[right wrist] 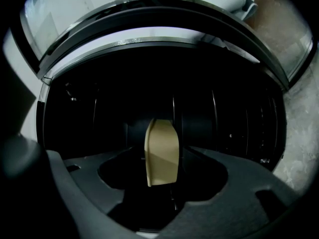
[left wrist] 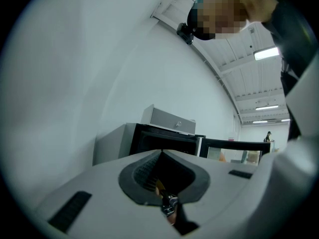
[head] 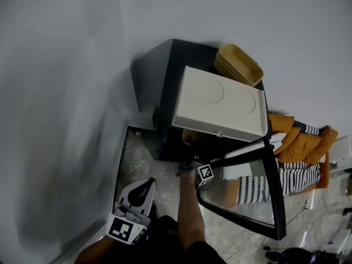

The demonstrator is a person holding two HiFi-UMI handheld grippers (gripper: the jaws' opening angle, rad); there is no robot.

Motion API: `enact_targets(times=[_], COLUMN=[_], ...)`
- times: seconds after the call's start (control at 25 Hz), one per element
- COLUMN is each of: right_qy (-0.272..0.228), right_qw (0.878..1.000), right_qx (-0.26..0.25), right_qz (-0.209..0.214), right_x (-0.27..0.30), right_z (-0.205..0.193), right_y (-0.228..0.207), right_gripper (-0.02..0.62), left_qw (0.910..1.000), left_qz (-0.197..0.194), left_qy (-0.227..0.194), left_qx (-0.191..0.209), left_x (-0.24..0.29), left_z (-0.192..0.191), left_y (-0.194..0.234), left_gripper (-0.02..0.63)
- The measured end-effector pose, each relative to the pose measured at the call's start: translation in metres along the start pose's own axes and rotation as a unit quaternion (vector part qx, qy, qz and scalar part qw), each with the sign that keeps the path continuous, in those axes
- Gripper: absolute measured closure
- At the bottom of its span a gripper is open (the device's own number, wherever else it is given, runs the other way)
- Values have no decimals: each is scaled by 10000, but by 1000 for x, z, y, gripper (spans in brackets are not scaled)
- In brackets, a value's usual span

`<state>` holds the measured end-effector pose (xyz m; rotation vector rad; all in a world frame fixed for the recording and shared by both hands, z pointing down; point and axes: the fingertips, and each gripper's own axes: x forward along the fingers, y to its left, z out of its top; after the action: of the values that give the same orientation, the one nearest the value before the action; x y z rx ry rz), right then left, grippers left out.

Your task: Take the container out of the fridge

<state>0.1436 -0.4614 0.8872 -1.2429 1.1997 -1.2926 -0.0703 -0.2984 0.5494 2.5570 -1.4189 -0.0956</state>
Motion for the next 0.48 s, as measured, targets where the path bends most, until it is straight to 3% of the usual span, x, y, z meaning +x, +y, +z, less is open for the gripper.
enact_targets(times=[0.16,0.48], right_qy=[-91,-53], right_qw=[9999,10000], right_qx=[-29,-24], right_qz=[54,-62], right_x=[1,-9], right_z=[5,3], right_y=[-2,11], right_gripper=[402,399], left_qw=[10000,9999], left_qz=[39,-40], left_qy=[-38,97], left_qx=[-8,-59], left_x=[-4,-9], left_z=[0,3], left_y=[4,-4], left_gripper=[601,601])
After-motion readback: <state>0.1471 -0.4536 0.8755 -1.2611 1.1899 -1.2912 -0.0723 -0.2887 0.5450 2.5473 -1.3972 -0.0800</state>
